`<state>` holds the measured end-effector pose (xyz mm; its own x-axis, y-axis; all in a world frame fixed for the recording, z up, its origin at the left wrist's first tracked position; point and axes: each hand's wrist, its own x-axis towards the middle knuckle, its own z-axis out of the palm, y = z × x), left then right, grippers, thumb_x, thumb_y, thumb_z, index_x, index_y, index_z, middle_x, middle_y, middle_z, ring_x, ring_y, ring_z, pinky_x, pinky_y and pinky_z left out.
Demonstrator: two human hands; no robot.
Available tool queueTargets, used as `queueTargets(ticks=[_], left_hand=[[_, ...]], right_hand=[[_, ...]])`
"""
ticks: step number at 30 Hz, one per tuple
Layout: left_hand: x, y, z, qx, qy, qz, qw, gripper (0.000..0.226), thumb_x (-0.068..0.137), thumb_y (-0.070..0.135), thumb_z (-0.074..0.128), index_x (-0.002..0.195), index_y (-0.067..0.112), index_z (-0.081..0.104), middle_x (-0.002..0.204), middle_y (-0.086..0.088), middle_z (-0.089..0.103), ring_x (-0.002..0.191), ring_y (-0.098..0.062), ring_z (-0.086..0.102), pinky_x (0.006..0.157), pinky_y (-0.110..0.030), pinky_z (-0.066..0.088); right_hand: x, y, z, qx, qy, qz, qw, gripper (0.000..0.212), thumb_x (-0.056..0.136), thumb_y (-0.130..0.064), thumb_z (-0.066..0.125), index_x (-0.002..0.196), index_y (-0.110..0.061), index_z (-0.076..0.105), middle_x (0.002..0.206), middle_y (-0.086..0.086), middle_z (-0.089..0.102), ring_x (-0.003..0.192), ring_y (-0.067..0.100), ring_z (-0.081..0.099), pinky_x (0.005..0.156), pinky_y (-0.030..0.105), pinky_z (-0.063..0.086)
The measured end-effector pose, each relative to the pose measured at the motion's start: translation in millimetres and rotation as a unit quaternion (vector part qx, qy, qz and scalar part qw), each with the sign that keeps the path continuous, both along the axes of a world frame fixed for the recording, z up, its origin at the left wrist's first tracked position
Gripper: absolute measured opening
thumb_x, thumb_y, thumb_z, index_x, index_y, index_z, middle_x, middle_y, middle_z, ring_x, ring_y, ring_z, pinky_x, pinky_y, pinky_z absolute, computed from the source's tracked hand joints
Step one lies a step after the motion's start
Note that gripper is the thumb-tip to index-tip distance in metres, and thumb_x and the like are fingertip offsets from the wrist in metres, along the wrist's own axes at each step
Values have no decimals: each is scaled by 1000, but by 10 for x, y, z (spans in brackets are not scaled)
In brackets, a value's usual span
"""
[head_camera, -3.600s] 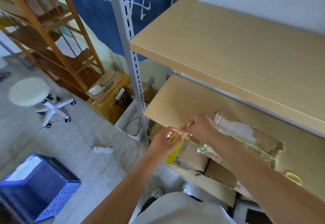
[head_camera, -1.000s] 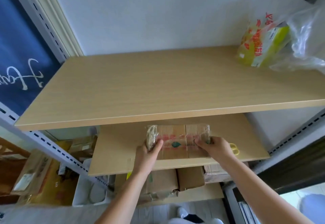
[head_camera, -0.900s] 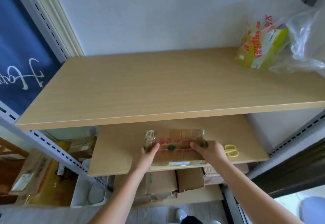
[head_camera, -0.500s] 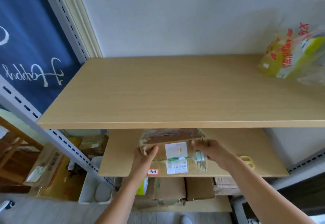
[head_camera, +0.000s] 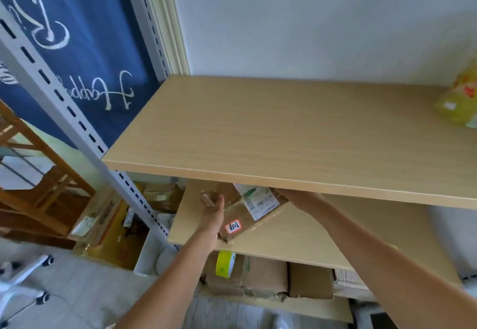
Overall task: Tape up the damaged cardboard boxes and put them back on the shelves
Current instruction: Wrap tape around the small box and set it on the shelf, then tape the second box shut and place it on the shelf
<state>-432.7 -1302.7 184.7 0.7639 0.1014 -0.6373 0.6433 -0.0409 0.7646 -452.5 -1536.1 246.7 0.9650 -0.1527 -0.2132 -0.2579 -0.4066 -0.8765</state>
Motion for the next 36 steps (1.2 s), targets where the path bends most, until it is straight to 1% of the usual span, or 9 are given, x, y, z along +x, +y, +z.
queueTargets(ticks=[4, 8, 11, 14, 22, 26, 30, 32, 36], left_hand=[[-151, 157, -82, -30, 35, 139, 989, 46, 97, 44, 59, 133, 32, 33, 124, -10, 55, 102, -37, 65, 69, -53, 60], [-185, 197, -59, -37, 66, 143, 987, 60, 95, 35, 64, 141, 33, 25, 143, -13, 42, 106, -47, 63, 56, -43, 60], [-102, 302, -133, 162, -25, 6, 986, 90, 92, 35, 68, 158, 25, 7, 156, -18, 29, 126, -41, 53, 92, -40, 54], [-62, 406, -166, 187, -94, -66, 976, 76, 93, 34, 66, 155, 25, 23, 148, -7, 46, 115, -27, 58, 69, -13, 52], [-212, 494, -290, 154, -153, -20, 976, 46, 97, 41, 57, 137, 24, 45, 141, -8, 47, 118, -32, 56, 92, -42, 52], [-686, 601, -599, 242, -155, 135, 948, 35, 102, 21, 46, 136, 11, 45, 143, -12, 36, 108, -29, 52, 83, -32, 37], [-1198, 571, -1130, 272, -64, 184, 942, 39, 87, 8, 46, 125, 6, 51, 126, -13, 43, 103, -33, 50, 80, -35, 35], [-1385, 490, -1480, 281, 6, 190, 941, 45, 84, 7, 51, 129, 6, 52, 131, -13, 44, 112, -35, 51, 86, -38, 39], [-1626, 192, -2256, 252, 12, 118, 960, 69, 81, 11, 68, 144, 6, 38, 141, -15, 38, 131, -35, 40, 102, -36, 38]], right_hand=[[365, 396, -4, 37, 20, 83, 996, 20, 87, 11, 64, 100, 24, 58, 98, 32, 61, 81, 17, 61, 73, 16, 49], [351, 798, -356, -71, 114, 63, 989, 50, 84, -17, 77, 122, 6, 55, 121, 23, 57, 106, 30, 61, 88, 32, 49], [202, 942, -616, -105, 118, -56, 986, 55, 87, -28, 72, 127, -10, 38, 119, 11, 52, 90, 26, 59, 64, 25, 46], [216, 950, -782, -112, 143, -79, 980, 49, 91, -39, 66, 125, -7, 50, 106, 7, 65, 69, 17, 52, 44, 21, 31], [25, 889, -548, -200, 52, 18, 978, 42, 100, -41, 48, 133, -15, 47, 113, 10, 64, 82, 22, 58, 60, 28, 40], [-742, 909, -753, -230, -178, 131, 948, 23, 97, -28, 40, 107, -20, 60, 99, -4, 65, 87, 16, 61, 65, 31, 51], [-1146, 794, -1363, -277, -33, 299, 913, 16, 96, -19, 44, 86, -25, 55, 80, -6, 56, 74, 20, 56, 60, 32, 42], [-1200, 715, -1735, -288, 81, 330, 895, 8, 97, -25, 43, 97, -25, 51, 96, -2, 57, 88, 21, 57, 68, 31, 43], [-1090, 545, -2448, -396, 151, 375, 825, 72, 97, -44, 48, 153, -9, 20, 161, 8, 19, 145, 23, 27, 111, 32, 33]])
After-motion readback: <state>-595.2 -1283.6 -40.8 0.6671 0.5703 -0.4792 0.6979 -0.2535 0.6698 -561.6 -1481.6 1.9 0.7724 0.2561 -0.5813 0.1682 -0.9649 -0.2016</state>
